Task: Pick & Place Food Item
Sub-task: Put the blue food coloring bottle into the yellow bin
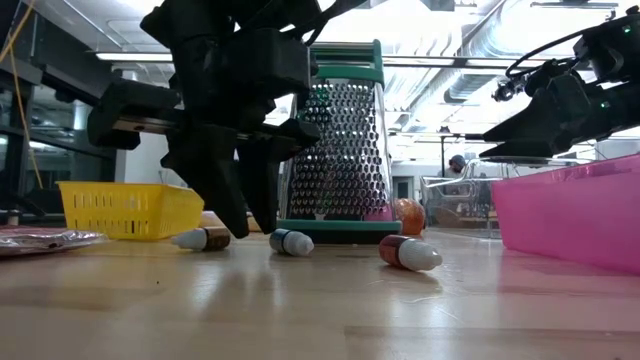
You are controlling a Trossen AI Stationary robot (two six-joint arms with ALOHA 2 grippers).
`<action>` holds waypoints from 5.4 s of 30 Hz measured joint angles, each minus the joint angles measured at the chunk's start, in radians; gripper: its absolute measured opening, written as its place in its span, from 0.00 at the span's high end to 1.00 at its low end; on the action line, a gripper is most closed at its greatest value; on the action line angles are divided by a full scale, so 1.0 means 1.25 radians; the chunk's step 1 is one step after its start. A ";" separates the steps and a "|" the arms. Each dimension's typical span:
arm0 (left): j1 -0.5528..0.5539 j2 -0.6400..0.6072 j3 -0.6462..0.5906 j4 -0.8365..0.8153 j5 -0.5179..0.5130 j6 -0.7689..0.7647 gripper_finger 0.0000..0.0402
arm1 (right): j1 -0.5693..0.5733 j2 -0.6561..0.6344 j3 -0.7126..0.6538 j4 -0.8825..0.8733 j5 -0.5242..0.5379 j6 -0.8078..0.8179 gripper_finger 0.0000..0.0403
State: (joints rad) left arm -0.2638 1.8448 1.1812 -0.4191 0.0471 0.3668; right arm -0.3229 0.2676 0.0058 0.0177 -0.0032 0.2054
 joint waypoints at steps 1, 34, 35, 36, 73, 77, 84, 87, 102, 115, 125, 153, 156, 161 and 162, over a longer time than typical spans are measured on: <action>0.000 0.000 0.000 0.000 0.000 0.000 0.72 | 0.000 0.000 0.000 0.000 0.000 0.000 0.11; 0.003 0.008 0.056 0.013 0.000 0.051 0.72 | 0.000 0.000 0.000 0.000 0.000 0.000 0.11; 0.005 0.013 0.056 0.013 0.001 0.051 0.72 | 0.000 0.000 0.000 0.000 0.000 0.000 0.11; 0.007 0.017 0.055 0.012 0.001 0.052 0.72 | 0.000 0.000 0.000 0.000 0.000 0.000 0.11; 0.042 0.070 0.054 0.012 0.003 0.020 0.72 | 0.000 0.000 0.000 0.000 0.000 0.000 0.11; 0.042 0.070 0.054 0.008 0.003 0.016 0.72 | 0.000 0.000 0.000 0.000 0.000 0.000 0.11; 0.042 0.070 0.054 0.006 0.003 0.009 0.72 | 0.000 0.000 0.000 0.000 0.000 0.000 0.11; 0.042 0.070 0.054 0.004 0.004 0.002 0.72 | 0.000 0.000 0.000 0.000 0.000 0.000 0.11; 0.042 0.070 0.054 0.000 0.005 -0.001 0.80 | 0.000 0.000 0.000 0.000 0.000 0.000 0.11; 0.032 0.059 0.054 -0.007 0.001 -0.001 0.80 | 0.000 0.000 0.000 0.000 0.000 0.000 0.11; 0.025 -0.054 0.054 -0.043 -0.010 -0.020 0.80 | 0.000 0.000 0.000 0.000 0.000 0.000 0.11; 0.027 -0.105 0.054 -0.170 -0.082 -0.117 0.80 | 0.000 0.000 0.000 0.000 0.000 0.000 0.11; 0.039 -0.105 0.054 -0.202 -0.081 -0.166 0.80 | 0.000 0.000 0.000 0.000 0.000 0.000 0.11; 0.075 -0.105 0.054 -0.251 -0.081 -0.240 0.80 | 0.000 0.000 0.000 0.000 0.000 0.000 0.11; 0.082 -0.105 0.054 -0.258 -0.081 -0.250 0.80 | 0.000 0.000 0.000 0.000 0.000 0.000 0.11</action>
State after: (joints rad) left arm -0.1612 1.7138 1.2491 -0.7410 -0.0547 0.0540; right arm -0.3229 0.2676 0.0059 0.0181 -0.0032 0.2054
